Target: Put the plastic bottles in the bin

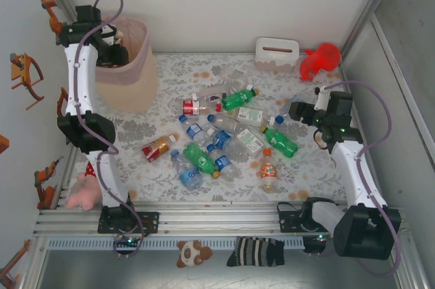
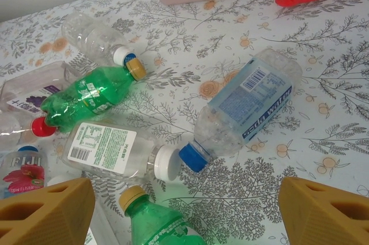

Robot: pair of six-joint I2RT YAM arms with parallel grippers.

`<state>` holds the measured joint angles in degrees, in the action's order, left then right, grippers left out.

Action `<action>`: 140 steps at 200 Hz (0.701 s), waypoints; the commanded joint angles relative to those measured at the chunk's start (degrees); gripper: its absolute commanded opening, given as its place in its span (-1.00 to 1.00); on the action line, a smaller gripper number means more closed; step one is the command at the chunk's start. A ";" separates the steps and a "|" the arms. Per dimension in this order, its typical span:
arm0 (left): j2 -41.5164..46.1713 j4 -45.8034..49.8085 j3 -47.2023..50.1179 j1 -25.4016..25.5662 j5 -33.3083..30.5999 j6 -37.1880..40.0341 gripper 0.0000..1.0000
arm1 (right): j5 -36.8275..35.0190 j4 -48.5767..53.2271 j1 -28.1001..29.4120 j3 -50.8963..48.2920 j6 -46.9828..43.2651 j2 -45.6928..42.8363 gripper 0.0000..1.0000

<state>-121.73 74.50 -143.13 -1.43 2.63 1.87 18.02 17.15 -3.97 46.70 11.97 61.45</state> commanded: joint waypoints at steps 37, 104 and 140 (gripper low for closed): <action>-4.62 0.54 -6.79 1.13 2.13 2.01 -0.05 | -0.44 0.10 0.46 -0.82 -0.72 -0.26 0.64; -10.98 -5.75 -5.18 0.96 6.93 7.51 -0.05 | -2.01 0.51 0.64 -1.08 -1.07 -0.11 0.64; -14.12 -6.05 -4.84 0.12 4.81 6.30 -0.05 | -2.42 0.72 0.82 -1.68 -0.98 -0.32 0.64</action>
<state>-134.50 69.54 -148.31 -0.27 7.55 7.42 16.84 17.32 -3.70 46.11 11.79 61.47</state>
